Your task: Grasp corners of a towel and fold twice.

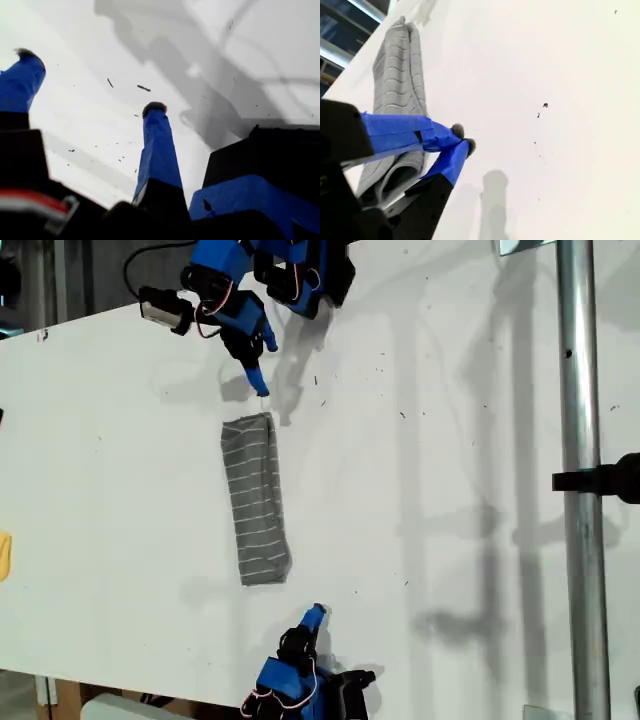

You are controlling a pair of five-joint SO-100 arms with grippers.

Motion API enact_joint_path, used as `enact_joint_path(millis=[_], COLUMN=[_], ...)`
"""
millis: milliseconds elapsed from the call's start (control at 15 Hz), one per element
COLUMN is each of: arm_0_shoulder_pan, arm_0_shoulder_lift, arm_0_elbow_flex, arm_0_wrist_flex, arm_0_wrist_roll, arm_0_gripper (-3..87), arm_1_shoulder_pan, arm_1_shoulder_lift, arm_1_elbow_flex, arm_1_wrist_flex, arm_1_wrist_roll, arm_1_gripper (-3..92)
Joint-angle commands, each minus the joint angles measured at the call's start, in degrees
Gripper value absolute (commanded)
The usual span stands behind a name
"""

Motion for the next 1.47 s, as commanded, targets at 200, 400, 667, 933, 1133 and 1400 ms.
enact_joint_path(millis=[200, 400, 667, 933, 1133, 1400], arm_0_shoulder_pan=[0.00, -1.32, -1.23, -1.32, -2.29, -2.55], arm_0_shoulder_lift=[1.05, 1.05, 1.05, 1.05, 1.05, 1.05], arm_0_elbow_flex=[3.69, 3.69, 3.69, 3.69, 3.69, 3.69], arm_0_wrist_flex=[0.26, 2.11, 2.20, 2.29, 2.29, 2.29], arm_0_wrist_roll=[1.58, 1.41, 1.32, 1.93, 3.16, 3.87], arm_0_gripper=[-2.5, -2.5, -2.5, -2.5, -2.5, -2.4], arm_1_shoulder_pan=[11.25, 10.02, 7.73, 2.20, 0.53, -1.58], arm_1_shoulder_lift=[-31.38, -52.29, -67.76, -78.75, -81.04, -46.76], arm_1_elbow_flex=[-8.17, -19.42, -32.78, -46.67, -49.48, -24.35], arm_1_wrist_flex=[-24.87, -32.08, -32.87, -31.03, -25.22, -8.53], arm_1_wrist_roll=[-13.54, -13.45, -12.83, -13.54, -12.74, -7.29], arm_1_gripper=[42.3, 44.1, 44.1, 32.8, 1.7, -0.2])
